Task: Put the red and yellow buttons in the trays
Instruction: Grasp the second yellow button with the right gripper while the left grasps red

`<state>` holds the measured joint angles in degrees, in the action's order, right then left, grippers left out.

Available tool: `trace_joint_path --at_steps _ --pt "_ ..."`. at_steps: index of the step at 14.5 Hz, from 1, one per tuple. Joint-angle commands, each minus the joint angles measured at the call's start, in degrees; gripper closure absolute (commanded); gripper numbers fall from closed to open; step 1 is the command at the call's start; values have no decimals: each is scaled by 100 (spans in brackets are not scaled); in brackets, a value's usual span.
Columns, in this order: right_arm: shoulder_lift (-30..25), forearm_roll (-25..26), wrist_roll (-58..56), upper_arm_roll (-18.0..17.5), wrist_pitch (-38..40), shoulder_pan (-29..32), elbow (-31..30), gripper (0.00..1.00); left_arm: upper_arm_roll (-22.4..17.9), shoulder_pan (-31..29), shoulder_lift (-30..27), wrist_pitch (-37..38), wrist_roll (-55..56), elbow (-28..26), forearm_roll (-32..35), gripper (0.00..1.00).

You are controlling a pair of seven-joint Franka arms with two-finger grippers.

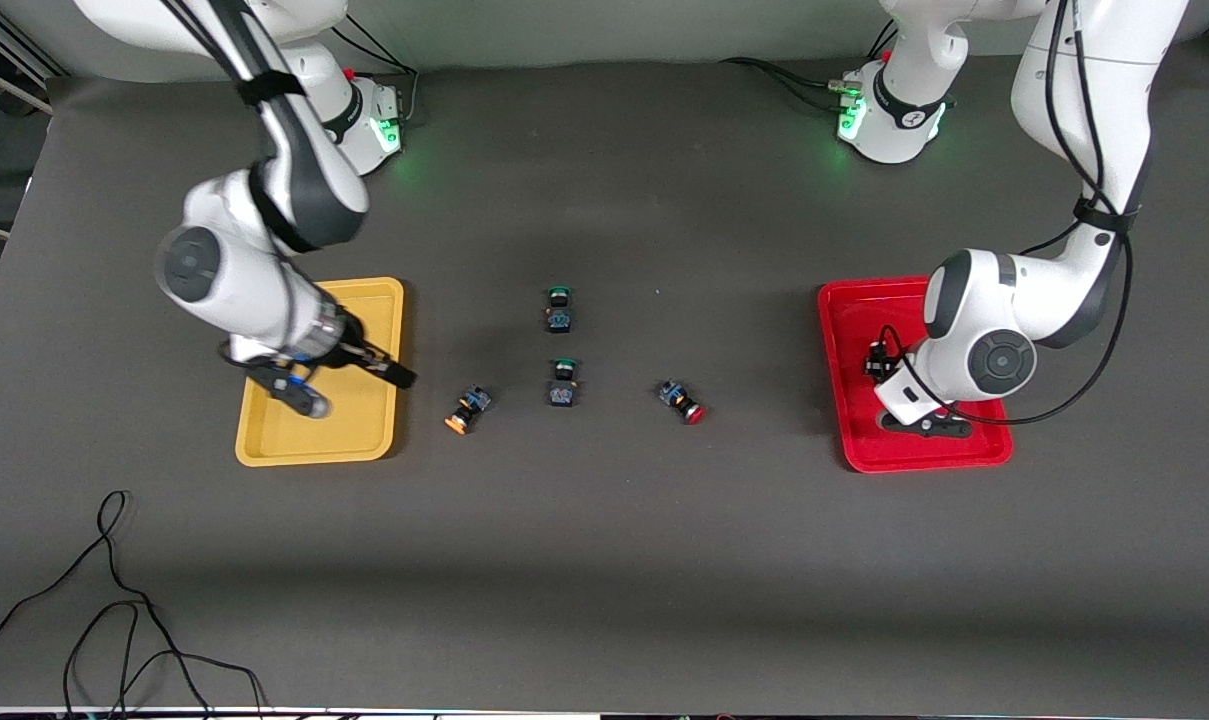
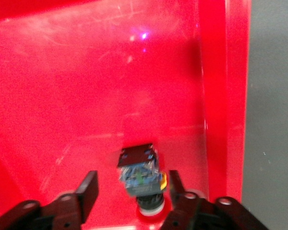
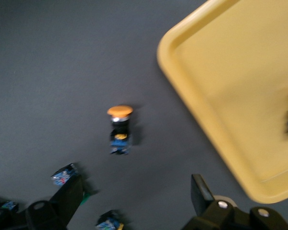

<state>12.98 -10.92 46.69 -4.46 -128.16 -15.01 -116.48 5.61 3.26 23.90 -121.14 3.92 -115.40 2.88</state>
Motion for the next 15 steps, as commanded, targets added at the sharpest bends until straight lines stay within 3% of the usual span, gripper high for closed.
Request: trace_joint_path --at_steps 1,3,5,10,12,15 --pt "941 11 367 -205 -400 -37 503 0 63 -168 -193 1142 -172 884 11 1" --pt "1345 11 428 -205 -787 -55 442 0 90 -116 -210 1504 -85 1325 -146 1" --pt "1566 11 516 -205 -1060 -134 372 0 99 -2 -237 1453 108 1388 -480 1" --pt "1874 11 534 -205 -1729 -230 222 2 99 1148 0 900 2626 1827 -894 1" --pt "1892 11 534 -205 -1782 -222 222 17 99 1649 254 540 3978 2073 -921 1" --pt "1910 11 525 -205 -1826 -222 213 54 90 2282 676 -92 5528 2223 -851 1"
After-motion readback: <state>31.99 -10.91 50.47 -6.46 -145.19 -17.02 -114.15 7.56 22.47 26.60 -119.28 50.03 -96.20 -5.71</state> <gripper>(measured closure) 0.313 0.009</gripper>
